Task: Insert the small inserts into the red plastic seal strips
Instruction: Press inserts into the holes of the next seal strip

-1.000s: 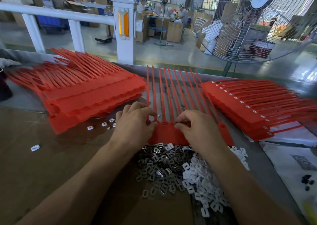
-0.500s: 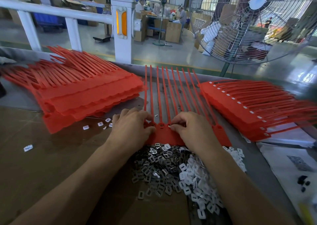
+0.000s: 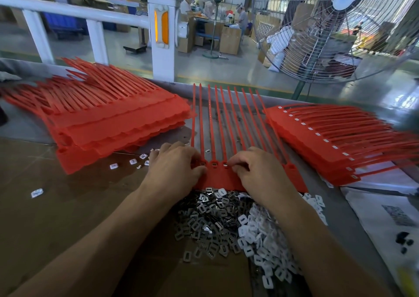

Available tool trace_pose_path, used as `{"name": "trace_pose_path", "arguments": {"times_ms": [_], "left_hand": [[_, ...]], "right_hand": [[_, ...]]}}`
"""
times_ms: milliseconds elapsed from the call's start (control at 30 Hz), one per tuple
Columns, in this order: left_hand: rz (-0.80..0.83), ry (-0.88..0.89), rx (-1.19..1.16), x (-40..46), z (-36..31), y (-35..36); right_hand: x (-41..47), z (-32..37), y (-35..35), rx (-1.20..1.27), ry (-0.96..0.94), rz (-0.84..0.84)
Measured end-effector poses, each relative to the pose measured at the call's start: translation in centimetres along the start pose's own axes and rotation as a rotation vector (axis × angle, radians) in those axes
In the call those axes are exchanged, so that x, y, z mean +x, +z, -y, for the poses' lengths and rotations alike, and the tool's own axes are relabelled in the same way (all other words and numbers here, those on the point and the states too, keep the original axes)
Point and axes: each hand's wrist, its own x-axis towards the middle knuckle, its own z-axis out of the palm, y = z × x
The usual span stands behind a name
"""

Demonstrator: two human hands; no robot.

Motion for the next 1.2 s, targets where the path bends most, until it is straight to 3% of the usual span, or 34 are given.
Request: {"name": "trace_pose_path", "arguments": {"times_ms": [767,1033,1200], "left_hand": [[0.02,-0.005,0.005,-0.1,-0.2,-0.3],[0.013,-0.001,0.006,0.0,-0.1,-0.3],[0.006,0.006,0.007,0.1,-0.1,-0.2]], "right_hand": [[-0.7,0.8,-0.8,0.003,-0.042,-0.043],[-2.1,2.9,-1.4,0.118,-0.276,0.247],[-2.4,3.5,-1.1,0.088,-0.321,0.309]]}}
